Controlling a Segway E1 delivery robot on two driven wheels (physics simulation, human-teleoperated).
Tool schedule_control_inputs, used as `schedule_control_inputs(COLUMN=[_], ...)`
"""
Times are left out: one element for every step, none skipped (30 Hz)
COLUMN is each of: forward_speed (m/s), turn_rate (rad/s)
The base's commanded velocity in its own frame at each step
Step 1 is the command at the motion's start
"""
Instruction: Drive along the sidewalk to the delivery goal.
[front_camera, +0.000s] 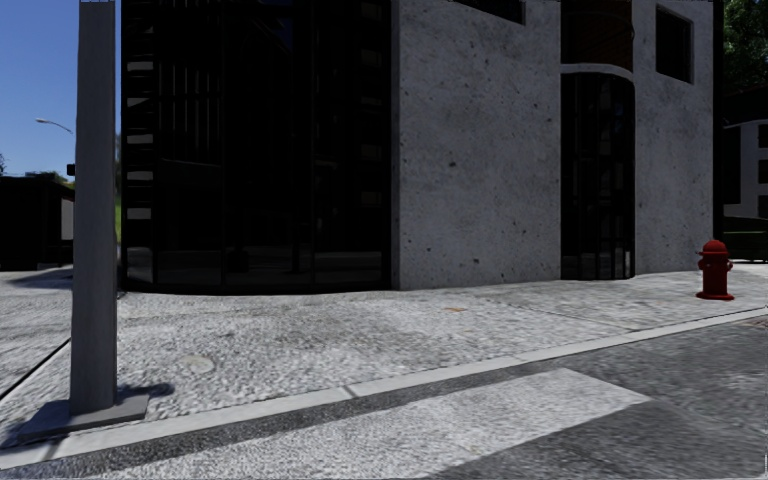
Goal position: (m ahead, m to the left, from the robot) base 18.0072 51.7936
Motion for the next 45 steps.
schedule_control_inputs(forward_speed=[1.71, 1.71, 1.71, 1.71, 1.7, 1.7, 1.7, 1.7, 1.69, 1.69, 1.69, 1.69, 1.69, 1.69, 1.69, 1.69, 1.68, 1.68, 1.67, 1.66, 1.61, 1.61, 1.61, 1.61, 1.61, 1.61, 1.61, 1.6, 1.6, 1.6, 1.6, 1.6, 1.6, 1.6, 1.6, 1.6, 1.6, 1.6, 1.6, 1.59, 1.57, 1.56, 1.56, 1.55, 1.54], turn_rate=[0.17, 0.17, 0.17, 0.17, 0.17, 0.17, 0.17, 0.17, 0.17, 0.19, 0.19, 0.26, 0.29, 0.3, 0.31, 0.31, 0.31, 0.31, 0.32, 0.32, 0.32, 0.32, 0.32, 0.32, 0.32, 0.32, 0.32, 0.32, 0.33, 0.33, 0.34, 0.34, 0.34, 0.35, 0.36, 0.37, 0.38, 0.41, 0.43, 0.44, 0.44, 0.44, 0.44, 0.44, 0.44])
